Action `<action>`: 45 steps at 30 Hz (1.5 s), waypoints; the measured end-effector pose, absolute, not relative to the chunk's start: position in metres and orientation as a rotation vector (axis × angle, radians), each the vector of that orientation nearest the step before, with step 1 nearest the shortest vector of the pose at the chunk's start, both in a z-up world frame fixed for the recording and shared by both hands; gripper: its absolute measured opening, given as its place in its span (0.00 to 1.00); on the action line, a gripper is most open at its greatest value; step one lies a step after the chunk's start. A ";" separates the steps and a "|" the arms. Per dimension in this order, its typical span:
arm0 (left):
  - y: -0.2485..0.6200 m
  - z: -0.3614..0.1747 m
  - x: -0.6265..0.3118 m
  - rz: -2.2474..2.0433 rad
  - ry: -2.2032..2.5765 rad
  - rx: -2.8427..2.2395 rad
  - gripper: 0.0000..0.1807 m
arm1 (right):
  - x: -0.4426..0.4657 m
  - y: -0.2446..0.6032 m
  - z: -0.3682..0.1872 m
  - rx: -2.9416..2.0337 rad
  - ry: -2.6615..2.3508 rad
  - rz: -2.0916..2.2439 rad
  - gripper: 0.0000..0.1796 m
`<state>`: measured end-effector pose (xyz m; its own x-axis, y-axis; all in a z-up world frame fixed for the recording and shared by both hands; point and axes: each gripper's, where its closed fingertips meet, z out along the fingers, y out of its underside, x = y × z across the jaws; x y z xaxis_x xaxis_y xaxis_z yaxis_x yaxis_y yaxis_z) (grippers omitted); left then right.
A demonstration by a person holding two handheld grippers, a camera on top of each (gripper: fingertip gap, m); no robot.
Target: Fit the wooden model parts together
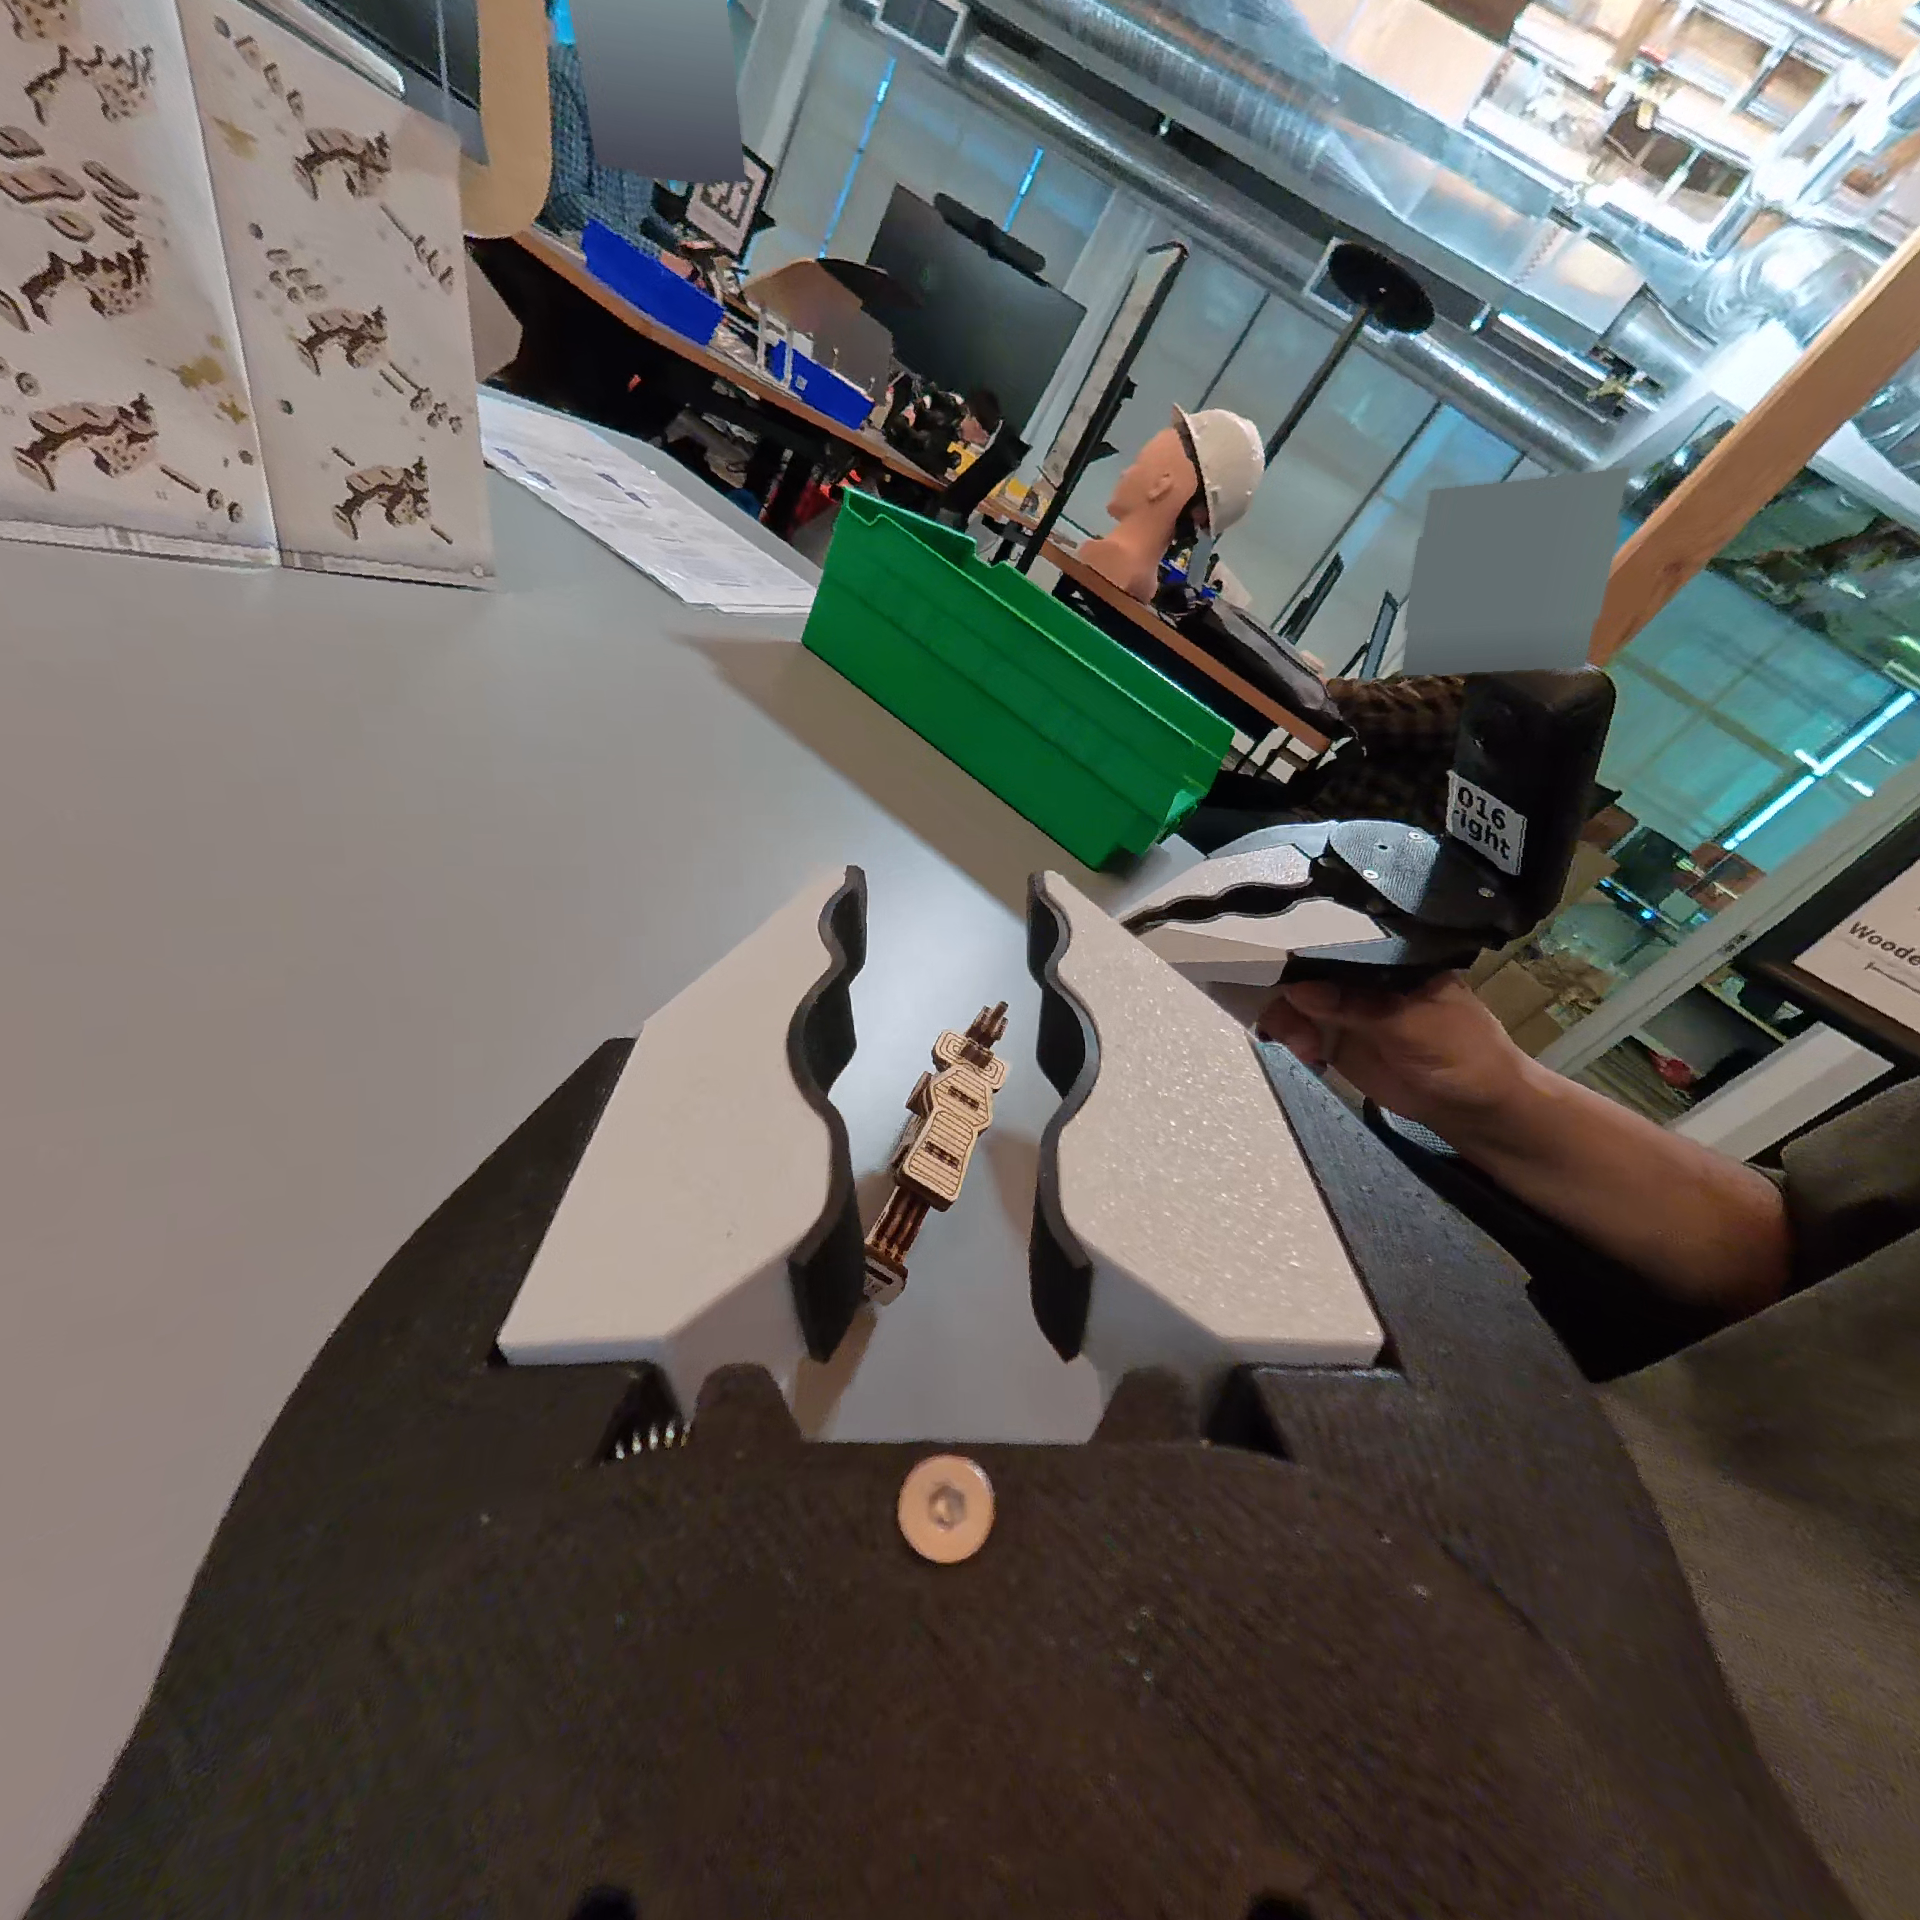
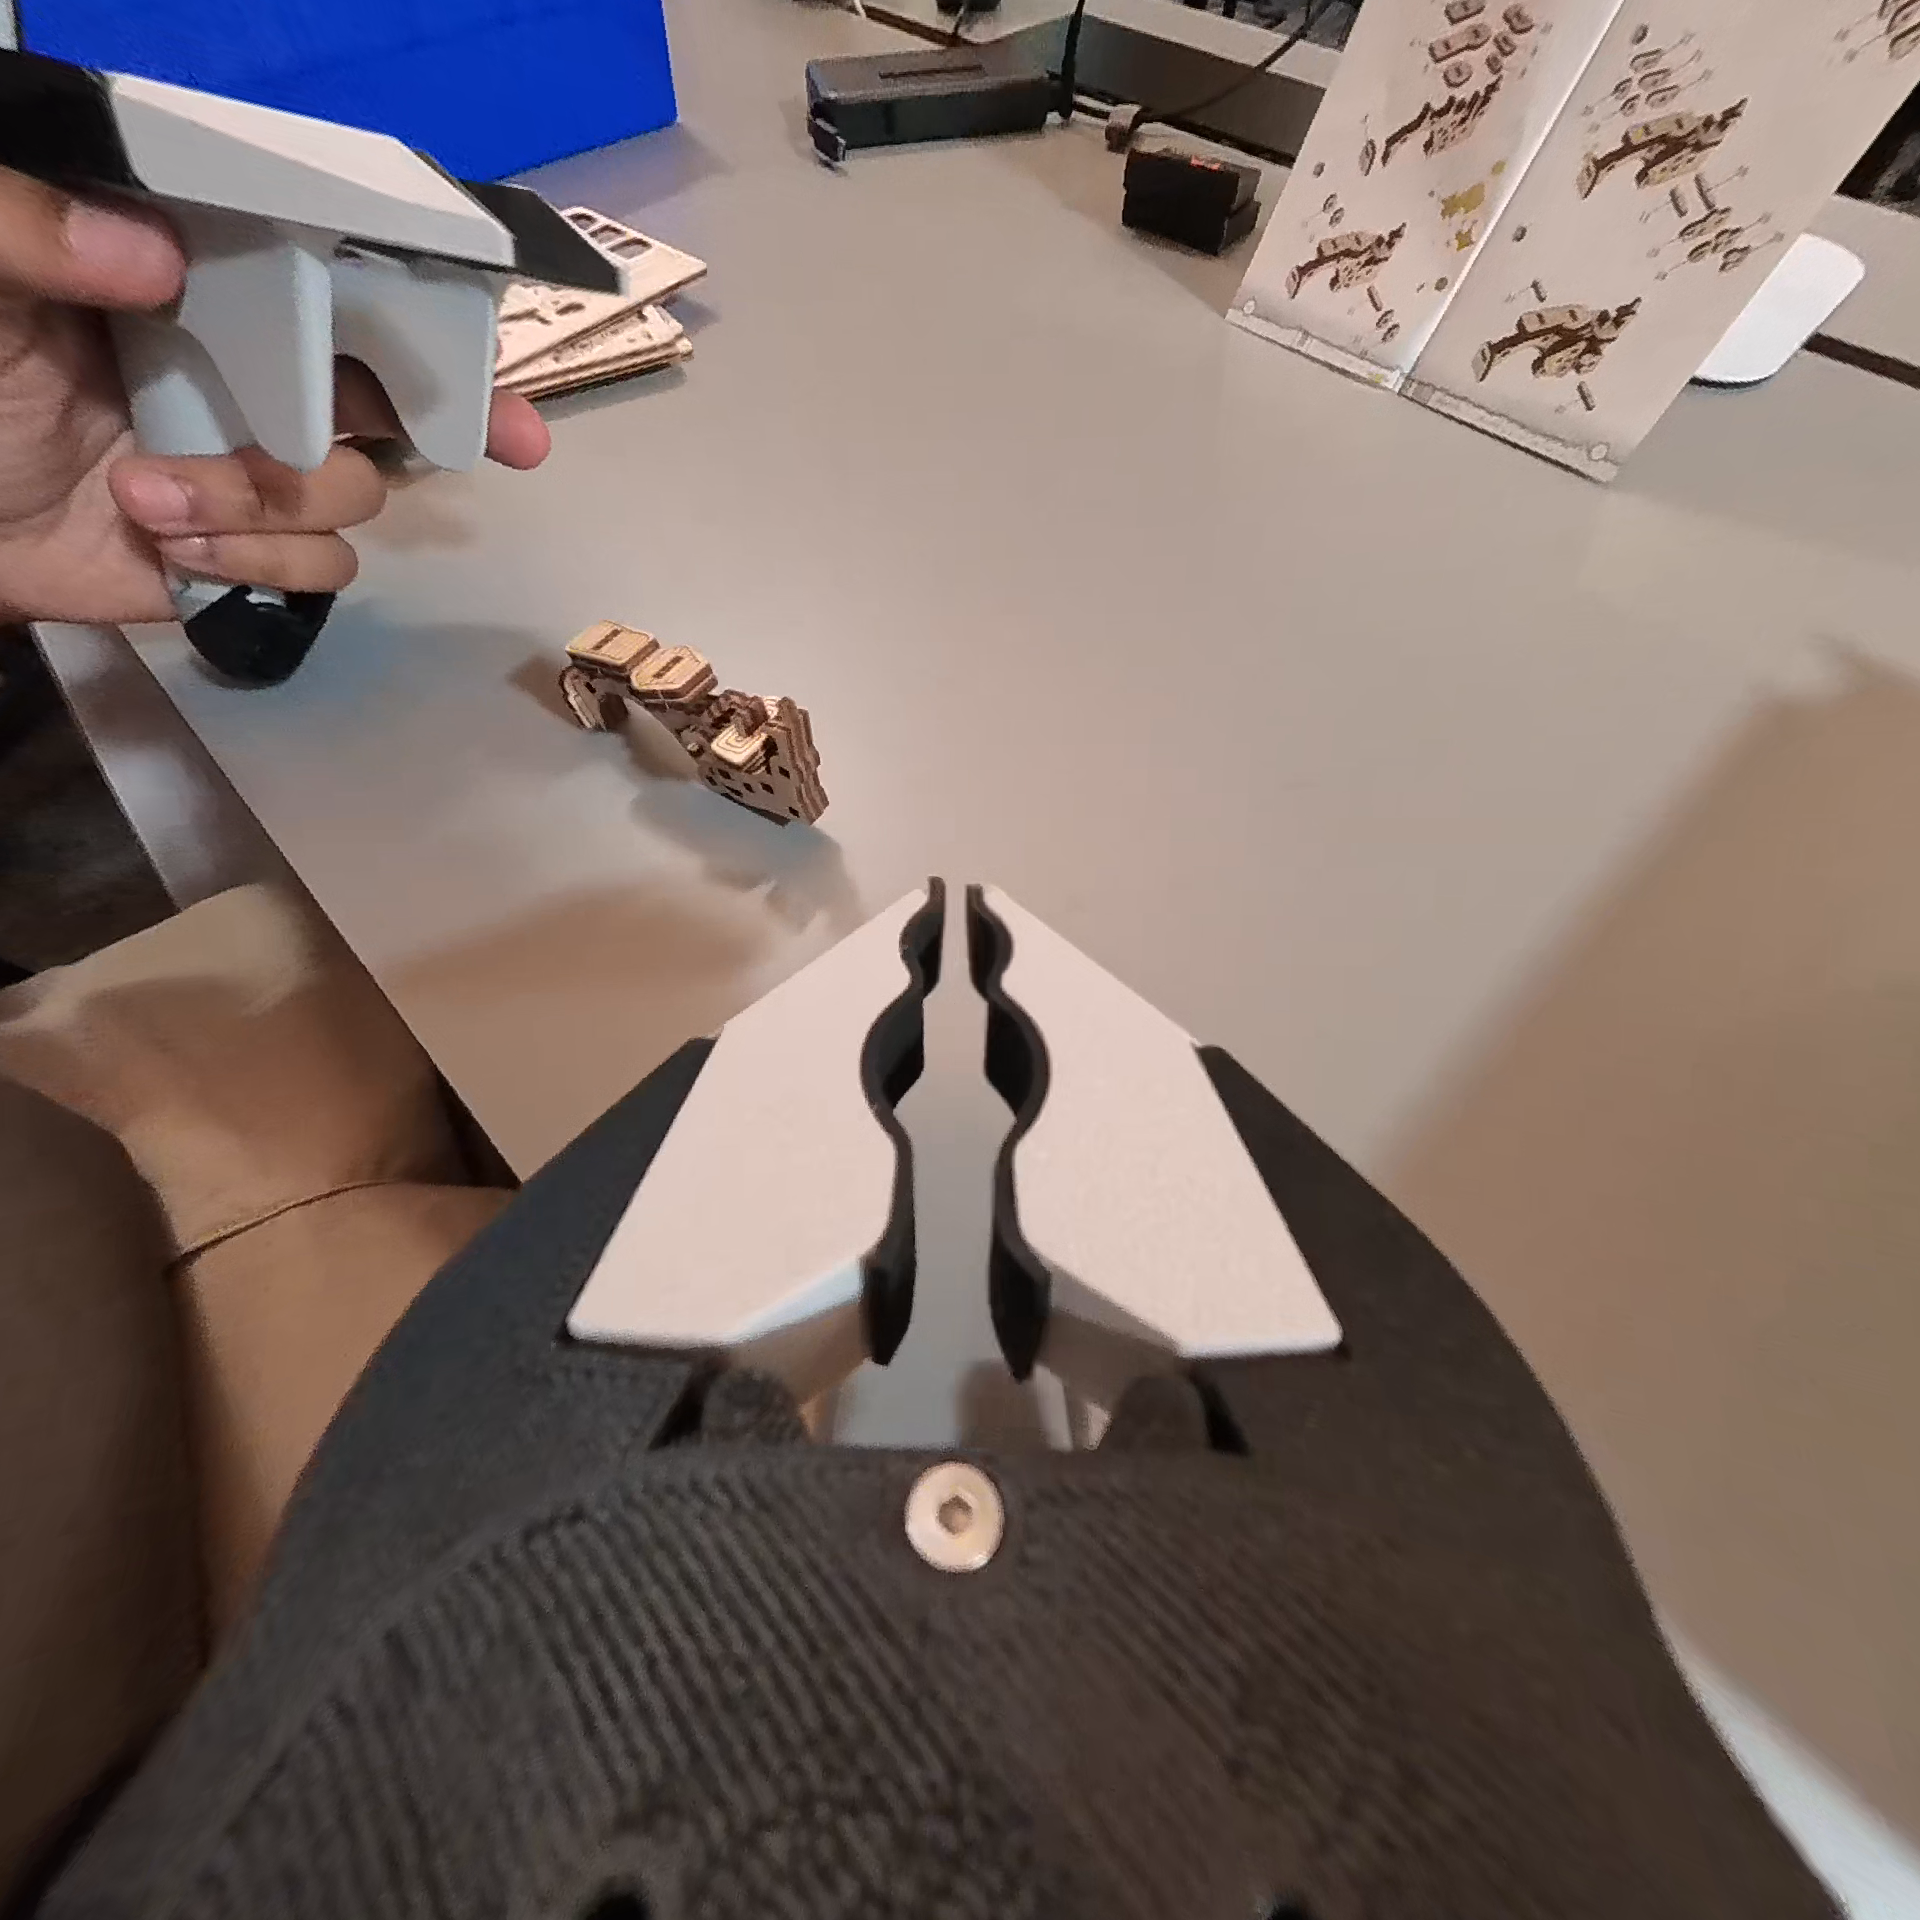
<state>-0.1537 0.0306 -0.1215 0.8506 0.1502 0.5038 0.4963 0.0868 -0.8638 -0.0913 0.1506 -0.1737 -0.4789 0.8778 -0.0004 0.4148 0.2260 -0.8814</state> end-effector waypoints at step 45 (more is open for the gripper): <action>-0.164 -0.226 -0.220 0.676 -1.259 -2.049 0.66 | -0.141 0.085 -0.129 -1.014 -1.953 1.611 0.23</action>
<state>-0.2196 -0.1644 -0.2258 0.4108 0.9065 -0.0970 0.5821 -0.3427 -0.7374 -0.1408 0.0845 -0.1289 -0.6508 0.7476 -0.1324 0.2723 0.0670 -0.9599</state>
